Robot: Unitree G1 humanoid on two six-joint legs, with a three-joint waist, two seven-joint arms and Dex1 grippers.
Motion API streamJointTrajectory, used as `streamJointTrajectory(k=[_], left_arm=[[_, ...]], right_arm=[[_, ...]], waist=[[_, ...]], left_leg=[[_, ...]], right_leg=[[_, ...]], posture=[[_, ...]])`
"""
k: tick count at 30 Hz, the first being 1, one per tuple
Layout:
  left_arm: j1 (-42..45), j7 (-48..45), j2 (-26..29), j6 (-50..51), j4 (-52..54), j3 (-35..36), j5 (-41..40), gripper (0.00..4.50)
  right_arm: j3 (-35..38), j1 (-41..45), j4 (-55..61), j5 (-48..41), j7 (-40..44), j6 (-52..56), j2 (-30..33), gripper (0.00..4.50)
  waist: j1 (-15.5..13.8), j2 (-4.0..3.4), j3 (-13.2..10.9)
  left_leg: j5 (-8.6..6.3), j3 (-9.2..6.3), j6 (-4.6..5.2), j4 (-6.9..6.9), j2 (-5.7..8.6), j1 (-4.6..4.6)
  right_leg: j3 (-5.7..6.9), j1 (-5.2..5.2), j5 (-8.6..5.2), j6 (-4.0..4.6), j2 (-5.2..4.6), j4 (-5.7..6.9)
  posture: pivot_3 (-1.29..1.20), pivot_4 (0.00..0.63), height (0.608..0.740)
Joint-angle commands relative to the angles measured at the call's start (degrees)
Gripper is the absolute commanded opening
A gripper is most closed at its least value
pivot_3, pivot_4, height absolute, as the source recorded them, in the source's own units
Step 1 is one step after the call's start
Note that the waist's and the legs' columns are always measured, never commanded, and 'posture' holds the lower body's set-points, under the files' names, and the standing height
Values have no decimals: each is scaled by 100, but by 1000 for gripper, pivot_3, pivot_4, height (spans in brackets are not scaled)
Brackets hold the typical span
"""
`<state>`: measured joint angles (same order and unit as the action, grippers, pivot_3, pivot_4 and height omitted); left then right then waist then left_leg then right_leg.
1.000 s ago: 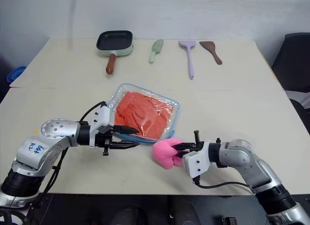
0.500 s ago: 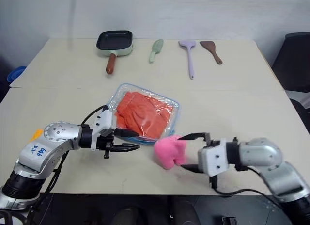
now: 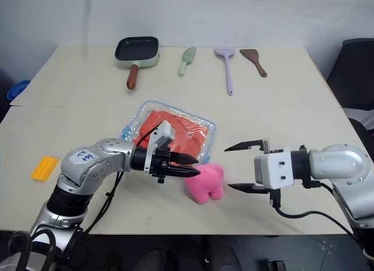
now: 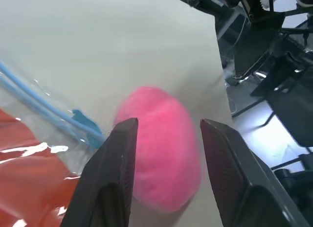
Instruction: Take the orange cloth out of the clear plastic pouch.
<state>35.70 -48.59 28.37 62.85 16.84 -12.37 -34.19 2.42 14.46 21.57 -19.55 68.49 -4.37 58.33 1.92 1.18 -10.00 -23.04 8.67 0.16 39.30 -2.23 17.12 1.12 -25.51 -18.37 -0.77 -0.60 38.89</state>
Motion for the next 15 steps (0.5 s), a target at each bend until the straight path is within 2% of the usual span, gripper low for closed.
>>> streamJointTrajectory(k=[1,4,7,15], left_arm=[[-41,186,268,412,435,237,-178,2165],[-208,313,513,775,699,470,-341,2165],[-425,528,512,1408,929,880,-709,2165],[-796,1251,-67,1951,973,1022,-835,2165]], right_arm=[[-23,192,-105,100,32,-99,-49,4260],[-1,189,-174,124,59,-144,-60,4260],[25,113,-146,159,62,-177,-77,4260],[-184,368,-367,401,98,-350,-221,4260]], waist=[[-11,0,0],[-27,-1,-1],[-36,-1,-1],[-46,-1,-1]], left_leg=[[1,-8,-2,-1,0,1],[2,-13,-3,-2,0,2],[2,-14,-3,-2,1,3],[1,-17,-3,0,5,5]], right_leg=[[0,0,-1,1,2,0],[1,-1,-2,4,1,0],[1,-1,-2,4,-3,-2],[3,1,-2,4,-6,-3]], posture=[[0,150,740],[0,150,740],[0,150,740],[0,150,740]])
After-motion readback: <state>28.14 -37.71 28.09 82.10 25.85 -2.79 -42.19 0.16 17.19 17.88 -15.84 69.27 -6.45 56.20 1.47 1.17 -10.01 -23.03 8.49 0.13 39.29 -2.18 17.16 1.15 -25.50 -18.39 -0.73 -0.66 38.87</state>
